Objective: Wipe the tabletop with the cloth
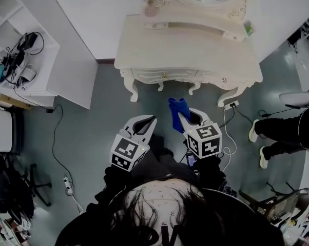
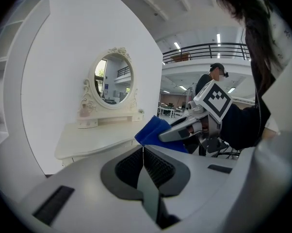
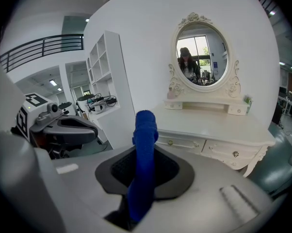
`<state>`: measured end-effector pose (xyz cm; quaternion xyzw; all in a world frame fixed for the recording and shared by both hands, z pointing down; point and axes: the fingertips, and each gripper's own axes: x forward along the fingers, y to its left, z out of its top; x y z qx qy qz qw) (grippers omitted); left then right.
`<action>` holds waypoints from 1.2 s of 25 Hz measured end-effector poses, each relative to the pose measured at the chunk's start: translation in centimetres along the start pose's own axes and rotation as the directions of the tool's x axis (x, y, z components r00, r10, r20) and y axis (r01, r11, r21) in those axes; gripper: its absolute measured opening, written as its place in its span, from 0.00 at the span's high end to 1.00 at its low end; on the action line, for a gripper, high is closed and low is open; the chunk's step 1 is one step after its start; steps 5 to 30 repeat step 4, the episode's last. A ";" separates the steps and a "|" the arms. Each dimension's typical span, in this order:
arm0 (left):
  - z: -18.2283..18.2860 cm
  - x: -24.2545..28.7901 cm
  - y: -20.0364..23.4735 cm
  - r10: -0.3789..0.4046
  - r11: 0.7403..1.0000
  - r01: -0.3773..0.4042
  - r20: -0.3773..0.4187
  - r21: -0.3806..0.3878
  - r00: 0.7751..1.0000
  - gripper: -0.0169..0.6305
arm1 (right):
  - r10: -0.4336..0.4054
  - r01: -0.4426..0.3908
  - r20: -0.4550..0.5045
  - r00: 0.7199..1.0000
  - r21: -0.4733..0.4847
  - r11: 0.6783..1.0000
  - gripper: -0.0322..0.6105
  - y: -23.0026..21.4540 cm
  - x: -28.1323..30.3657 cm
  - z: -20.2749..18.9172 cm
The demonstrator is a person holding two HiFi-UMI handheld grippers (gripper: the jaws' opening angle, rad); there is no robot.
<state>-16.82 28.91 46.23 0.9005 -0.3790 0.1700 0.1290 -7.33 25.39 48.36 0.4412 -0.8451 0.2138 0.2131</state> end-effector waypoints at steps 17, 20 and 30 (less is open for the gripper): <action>-0.2 0.0 -1.5 0.006 1.000 -0.006 0.000 -0.001 1.000 0.97 | 0.006 -0.006 0.001 1.000 -0.005 1.000 0.84 -0.3 -1.2 -0.6; -0.2 0.0 -1.5 0.006 1.000 -0.006 0.000 -0.001 1.000 0.97 | 0.006 -0.006 0.001 1.000 -0.005 1.000 0.84 -0.3 -1.2 -0.6; -0.2 0.0 -1.5 0.006 1.000 -0.006 0.000 -0.001 1.000 0.97 | 0.006 -0.006 0.001 1.000 -0.005 1.000 0.84 -0.3 -1.2 -0.6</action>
